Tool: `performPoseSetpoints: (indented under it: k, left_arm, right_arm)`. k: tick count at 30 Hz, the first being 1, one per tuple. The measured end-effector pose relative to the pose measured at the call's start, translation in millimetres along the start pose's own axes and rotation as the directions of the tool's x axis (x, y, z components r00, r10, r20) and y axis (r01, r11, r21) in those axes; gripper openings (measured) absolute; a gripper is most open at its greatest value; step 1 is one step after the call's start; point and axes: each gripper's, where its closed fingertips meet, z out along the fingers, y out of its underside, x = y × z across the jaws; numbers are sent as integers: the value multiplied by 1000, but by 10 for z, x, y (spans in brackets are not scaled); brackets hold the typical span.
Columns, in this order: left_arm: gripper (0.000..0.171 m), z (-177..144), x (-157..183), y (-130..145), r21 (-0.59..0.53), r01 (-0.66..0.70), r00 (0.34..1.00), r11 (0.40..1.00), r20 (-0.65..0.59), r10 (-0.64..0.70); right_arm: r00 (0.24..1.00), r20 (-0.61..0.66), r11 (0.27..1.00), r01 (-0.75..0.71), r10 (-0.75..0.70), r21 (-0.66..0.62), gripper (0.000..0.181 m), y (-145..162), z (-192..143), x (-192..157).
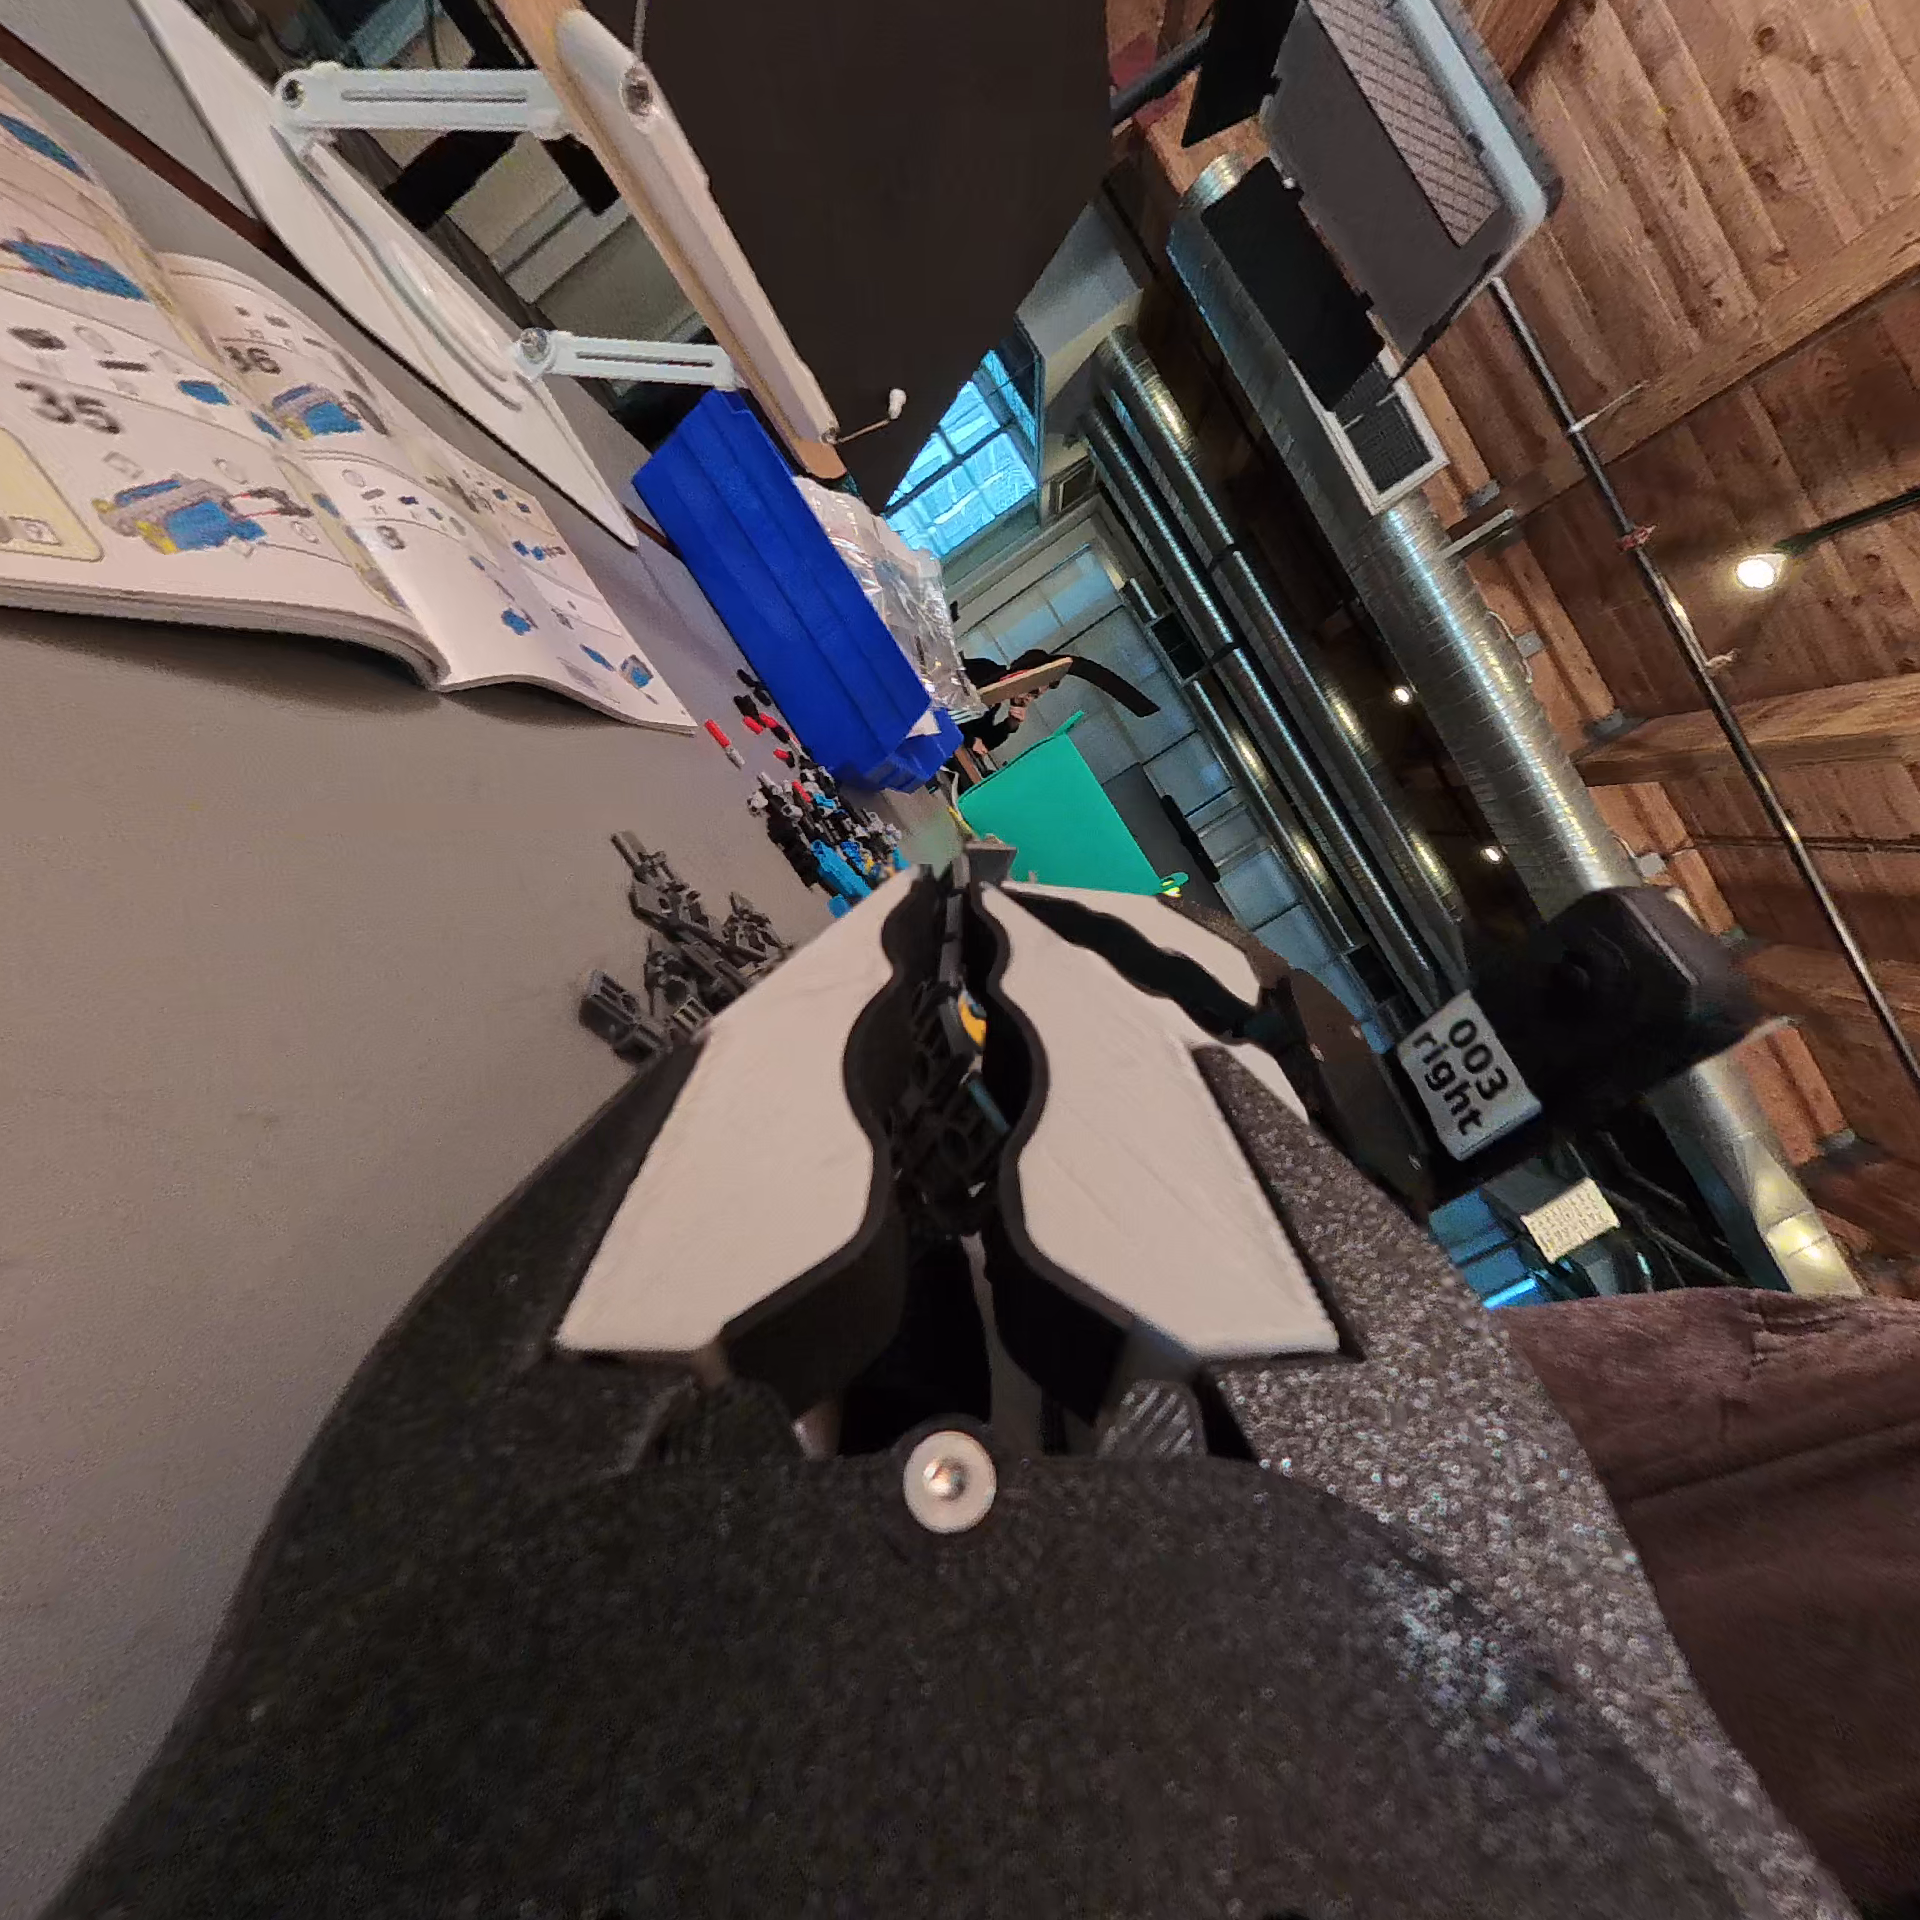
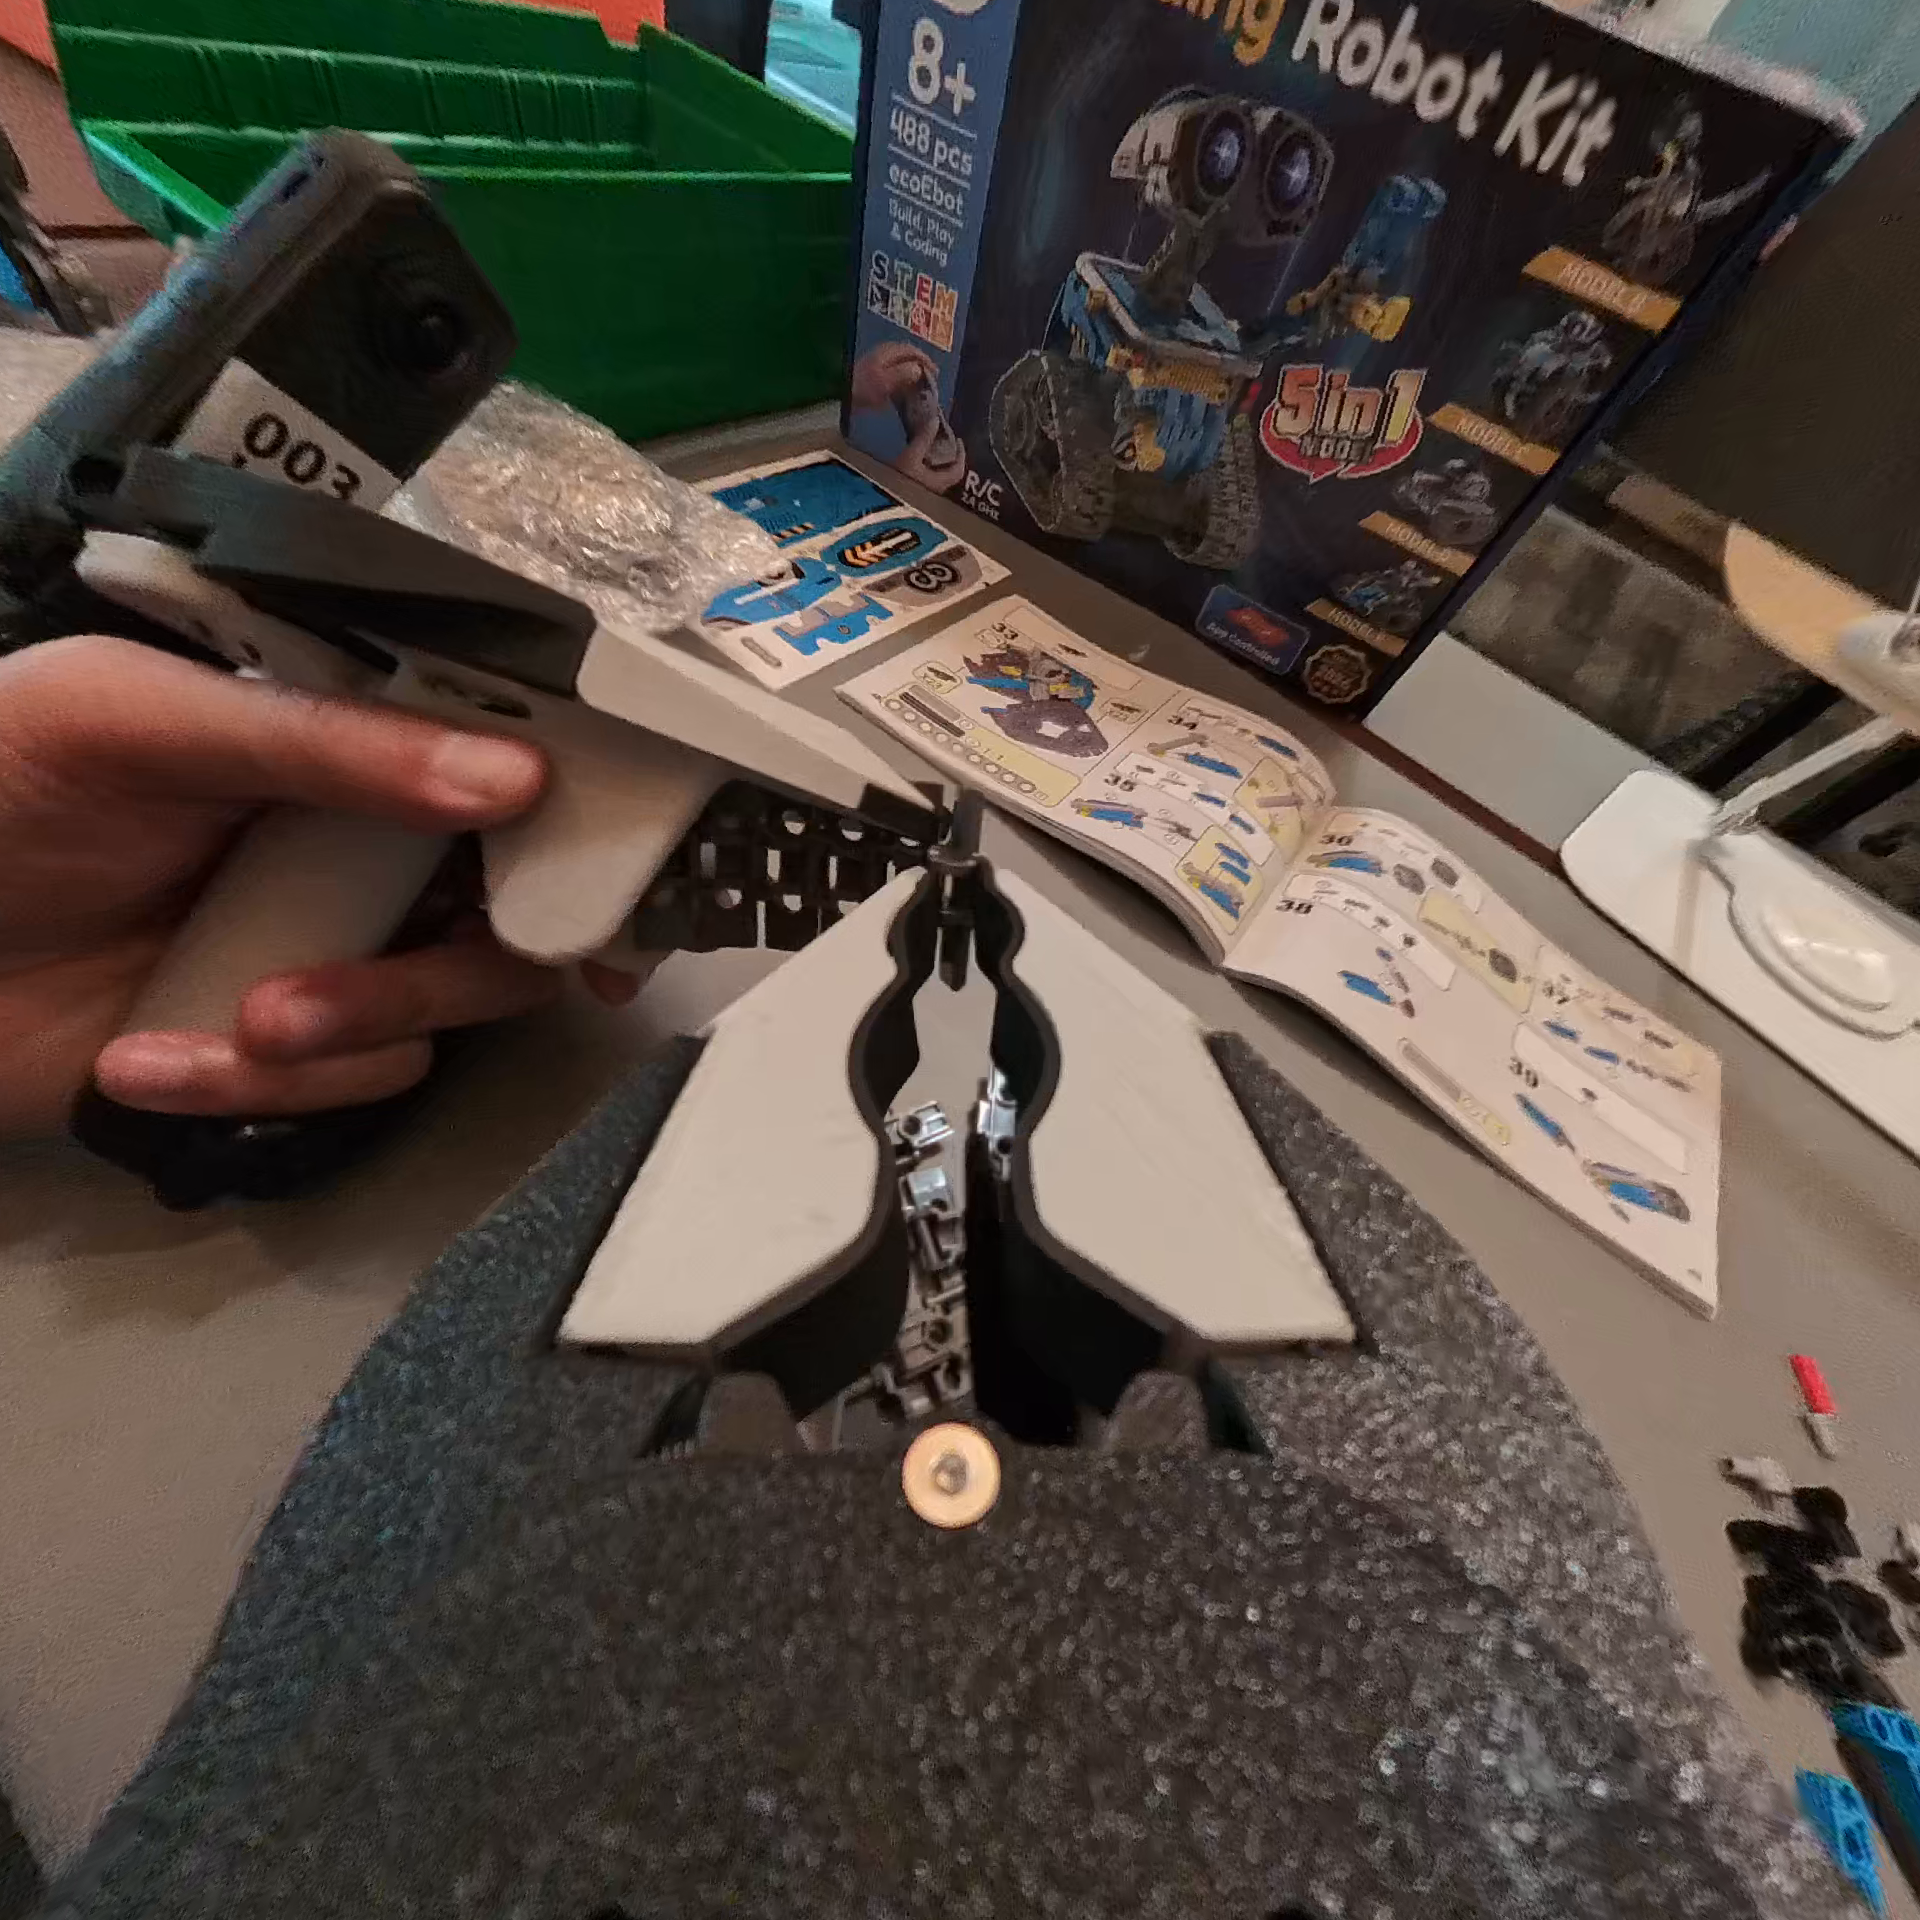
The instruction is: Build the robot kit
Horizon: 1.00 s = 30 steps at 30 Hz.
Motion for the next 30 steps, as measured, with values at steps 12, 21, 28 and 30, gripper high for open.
performPoseSetpoints:
  k: [12, 21, 28, 30]
  left_arm:
    - [2, -8, 53, 4, -55, -114, 993, 992, -26, 113]
    - [2, -2, 131, 19, -59, -88, 993, 994, -86, 83]
    - [4, 20, 153, 63, -115, -59, 991, 992, -123, 45]
    - [5, 19, 131, 92, -151, -103, 990, 983, -109, 87]
  right_arm:
    - [945, 267, 974, -215, 189, 70, 26, -73, -90, 43]
    - [730, 566, 894, -447, 384, -30, 18, -78, -155, -134]
    - [682, 592, 867, -494, 429, -59, 8, -47, -178, -75]
    - [725, 570, 891, -454, 388, -29, 8, -51, -179, -40]
